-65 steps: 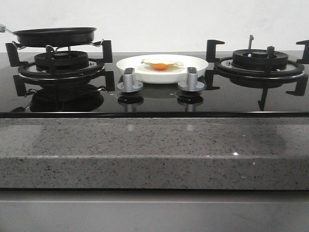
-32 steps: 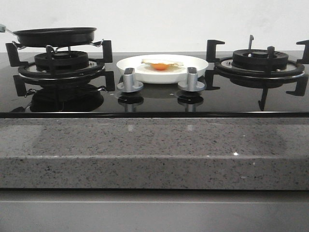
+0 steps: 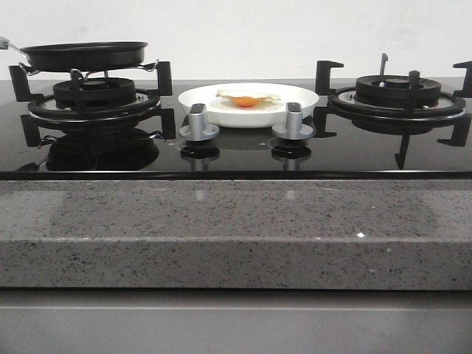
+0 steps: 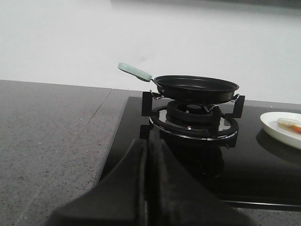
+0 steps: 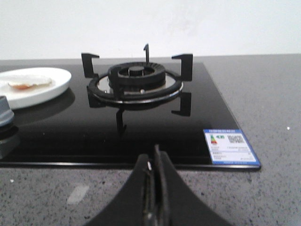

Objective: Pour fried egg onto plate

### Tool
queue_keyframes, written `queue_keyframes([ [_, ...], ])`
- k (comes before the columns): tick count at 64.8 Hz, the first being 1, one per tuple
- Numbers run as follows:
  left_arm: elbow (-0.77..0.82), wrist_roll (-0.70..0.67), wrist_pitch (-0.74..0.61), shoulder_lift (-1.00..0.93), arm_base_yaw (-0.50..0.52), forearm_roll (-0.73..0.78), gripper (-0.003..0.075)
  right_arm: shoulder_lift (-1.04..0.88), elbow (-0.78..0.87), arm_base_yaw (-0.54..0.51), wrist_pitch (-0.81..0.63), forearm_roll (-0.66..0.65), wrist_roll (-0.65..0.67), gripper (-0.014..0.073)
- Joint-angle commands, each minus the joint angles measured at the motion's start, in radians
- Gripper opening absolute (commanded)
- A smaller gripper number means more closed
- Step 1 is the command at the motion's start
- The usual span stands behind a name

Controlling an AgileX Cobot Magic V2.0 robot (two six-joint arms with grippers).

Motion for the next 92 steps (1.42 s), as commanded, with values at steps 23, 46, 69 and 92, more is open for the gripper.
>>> queue_keyframes([
  [23, 0.004, -0.010, -0.086, -0.019, -0.005, 0.001, -0.0019, -0.021, -0.004, -0.027, -0.073, -0.035, -0.011, -0.0067],
  [46, 0.004, -0.010, -0.086, -0.019, -0.005, 0.001, -0.0019, -0.021, -0.004, -0.027, -0.056, -0.063, -0.011, -0.0067],
  [69, 0.004, -0.010, -0.086, -0.019, -0.005, 0.001, -0.0019, -0.021, -0.004, -0.047, -0.056, -0.063, -0.011, -0.0067],
  [92, 0.004, -0.010, -0.086, -0.019, -0.005, 0.001, -0.0019, -0.021, -0.004, -0.047, -0.055, -0.063, -0.011, -0.0067],
])
